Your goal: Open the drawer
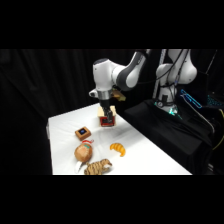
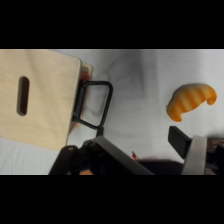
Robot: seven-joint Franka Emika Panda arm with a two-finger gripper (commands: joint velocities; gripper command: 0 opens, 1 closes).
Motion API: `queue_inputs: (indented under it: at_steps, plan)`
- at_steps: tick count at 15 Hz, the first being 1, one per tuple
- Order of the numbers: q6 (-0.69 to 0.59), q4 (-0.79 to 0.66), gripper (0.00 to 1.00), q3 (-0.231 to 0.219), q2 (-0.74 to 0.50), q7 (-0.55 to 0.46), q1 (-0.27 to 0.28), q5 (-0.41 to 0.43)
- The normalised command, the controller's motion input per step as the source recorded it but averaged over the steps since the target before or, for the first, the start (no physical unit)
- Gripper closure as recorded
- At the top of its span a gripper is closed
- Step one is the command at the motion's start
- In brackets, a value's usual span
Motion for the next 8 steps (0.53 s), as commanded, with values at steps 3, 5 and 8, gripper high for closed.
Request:
queue_inputs:
  at_steps: [3, 5, 8]
  plan:
    - [0.30, -0.02, 0.00, -0.049, 0.16, 0.29, 0.039, 0.013]
    - [0.37, 0.01, 0.00, -0.090, 0.25, 0.30, 0.067, -0.044]
    - [0.38, 0.00, 0.00, -0.133, 0.24, 0.28, 0.113, -0.077]
